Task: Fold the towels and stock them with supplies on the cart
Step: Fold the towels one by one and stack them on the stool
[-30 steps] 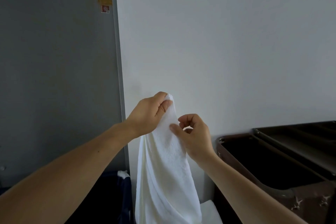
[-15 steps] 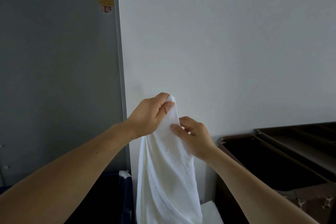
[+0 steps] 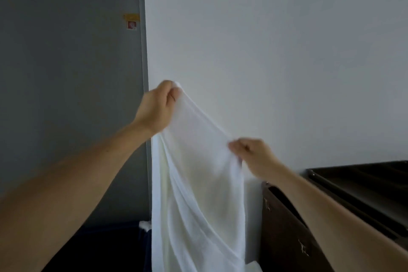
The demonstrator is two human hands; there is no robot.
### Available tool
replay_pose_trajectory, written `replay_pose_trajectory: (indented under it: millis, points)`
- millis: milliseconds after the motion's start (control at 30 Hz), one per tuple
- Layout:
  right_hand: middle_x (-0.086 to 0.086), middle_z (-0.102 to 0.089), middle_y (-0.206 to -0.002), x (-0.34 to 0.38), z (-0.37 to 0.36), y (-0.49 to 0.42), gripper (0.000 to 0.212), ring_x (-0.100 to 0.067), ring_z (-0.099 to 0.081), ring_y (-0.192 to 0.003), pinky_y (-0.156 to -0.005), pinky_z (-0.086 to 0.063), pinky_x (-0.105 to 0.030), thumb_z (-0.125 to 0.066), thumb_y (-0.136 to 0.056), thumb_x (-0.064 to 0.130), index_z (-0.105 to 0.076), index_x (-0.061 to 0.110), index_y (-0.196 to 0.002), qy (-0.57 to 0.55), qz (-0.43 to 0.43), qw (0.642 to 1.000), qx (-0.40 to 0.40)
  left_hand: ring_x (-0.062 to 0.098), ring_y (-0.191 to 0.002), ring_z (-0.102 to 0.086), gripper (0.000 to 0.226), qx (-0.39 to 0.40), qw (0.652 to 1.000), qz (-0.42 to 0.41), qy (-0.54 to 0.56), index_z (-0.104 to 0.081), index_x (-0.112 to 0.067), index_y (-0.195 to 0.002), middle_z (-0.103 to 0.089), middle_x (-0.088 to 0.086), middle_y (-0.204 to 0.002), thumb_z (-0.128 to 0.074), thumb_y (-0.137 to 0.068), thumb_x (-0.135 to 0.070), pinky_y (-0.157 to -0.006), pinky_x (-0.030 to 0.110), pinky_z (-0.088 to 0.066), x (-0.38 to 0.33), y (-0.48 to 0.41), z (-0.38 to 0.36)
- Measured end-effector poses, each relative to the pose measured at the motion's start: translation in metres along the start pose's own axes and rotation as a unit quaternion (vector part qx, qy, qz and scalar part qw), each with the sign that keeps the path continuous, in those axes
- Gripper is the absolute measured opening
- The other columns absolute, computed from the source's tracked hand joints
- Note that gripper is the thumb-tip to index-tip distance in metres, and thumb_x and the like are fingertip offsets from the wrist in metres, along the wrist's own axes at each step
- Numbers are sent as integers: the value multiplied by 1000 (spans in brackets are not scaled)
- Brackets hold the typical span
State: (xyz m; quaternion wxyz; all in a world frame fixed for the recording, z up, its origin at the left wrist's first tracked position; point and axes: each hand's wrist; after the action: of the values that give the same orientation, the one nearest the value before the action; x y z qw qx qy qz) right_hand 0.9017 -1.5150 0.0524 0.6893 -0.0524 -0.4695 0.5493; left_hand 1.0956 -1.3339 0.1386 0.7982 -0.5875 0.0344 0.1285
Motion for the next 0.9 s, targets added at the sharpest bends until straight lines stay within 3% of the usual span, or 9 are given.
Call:
replay_pose_trajectory:
  millis: [67, 133, 233, 300, 467, 600, 667, 767, 900]
  points:
    - [11, -47, -45, 35, 36, -28, 46, -4, -42, -46, -48, -37, -23, -59, -90, 50, -56, 11, -65, -40, 42, 991, -117, 10, -71, -44, 18, -53, 998, 23, 9, -53, -16, -87, -52, -7, -73, -45, -102, -21, -60, 20, -25, 2, -30, 7]
    - [13, -47, -47, 60, 52, -42, 36, -2, -41, -43, -42, -35, -17, -56, -84, 52, -59, 19, -71, -44, 63, 985, -157, 11, -76, -44, 23, -64, 997, 39, 2, -57, -15, -94, -53, -6, -82, -43, -104, -29, -60, 17, -25, 6, -50, 11]
    - [4, -44, -56, 53, 41, -26, 43, -10, -39, -51, -44, -29, -19, -61, -93, 39, -49, 12, -62, 122, 3, 992, 30, 14, -85, -46, 26, -47, 997, 60, -17, -60, -12, -99, -52, -6, -92, -43, -105, -30, -70, 20, -29, 18, -60, 12]
    - [0, -40, -58, 47, 47, -17, 43, -10, -35, -51, -47, -26, -23, -64, -95, 33, -45, 14, -60, 96, -38, 990, 99, 16, -86, -47, 21, -21, 996, 78, -37, -58, -17, -92, -53, -6, -92, -43, -104, -28, -74, 26, -32, 28, -58, 11]
    - [13, -43, -43, 68, 89, -47, 42, 0, -37, -37, -41, -33, -17, -66, -93, 34, -54, 17, -57, -22, 45, 989, -140, 24, -87, -51, 29, 12, 989, 148, -14, -63, -13, -100, -56, 2, -91, -43, -104, -33, -72, 28, -32, 34, -69, 4]
    - [7, -43, -52, 38, 86, -27, 47, -5, -37, -43, -45, -31, -19, -61, -96, 42, -48, 16, -58, 147, -47, 987, 49, 22, -84, -48, 39, 10, 985, 173, 5, -64, -5, -109, -56, 4, -92, -44, -104, -39, -58, 28, -32, 40, -67, 5]
    - [3, -40, -55, 24, 94, -22, 50, -6, -33, -44, -44, -26, -16, -63, -95, 40, -47, 13, -57, 121, -44, 991, 45, 21, -78, -47, 41, 33, 985, 172, 8, -63, -3, -104, -55, 6, -87, -45, -104, -40, -55, 21, -32, 46, -60, 2]
    - [4, -47, -55, 14, 104, -23, 45, -9, -38, -48, -45, -30, -18, -66, -93, 40, -57, 8, -62, -3, -22, 997, -74, 16, -61, -42, 43, 47, 981, 189, 13, -60, -4, -93, -51, 6, -76, -46, -103, -43, -51, 26, -32, 47, -52, -5]
    - [7, -44, -55, -13, 92, -6, 45, -6, -35, -48, -46, -28, -19, -65, -94, 41, -49, 19, -59, 132, -54, 988, 55, 21, -80, -52, 32, 41, 974, 210, 82, -68, -16, -96, -59, 6, -92, -53, -99, -44, -68, 30, -40, 53, -50, -4]
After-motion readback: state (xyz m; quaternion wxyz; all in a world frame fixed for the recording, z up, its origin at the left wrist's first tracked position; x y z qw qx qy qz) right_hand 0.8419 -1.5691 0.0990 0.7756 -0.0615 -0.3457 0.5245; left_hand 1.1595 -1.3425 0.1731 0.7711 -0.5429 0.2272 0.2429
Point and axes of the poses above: each hand's wrist, its own y-axis away from the middle knuckle, its own z-axis out of the back of the hand, x = y × z
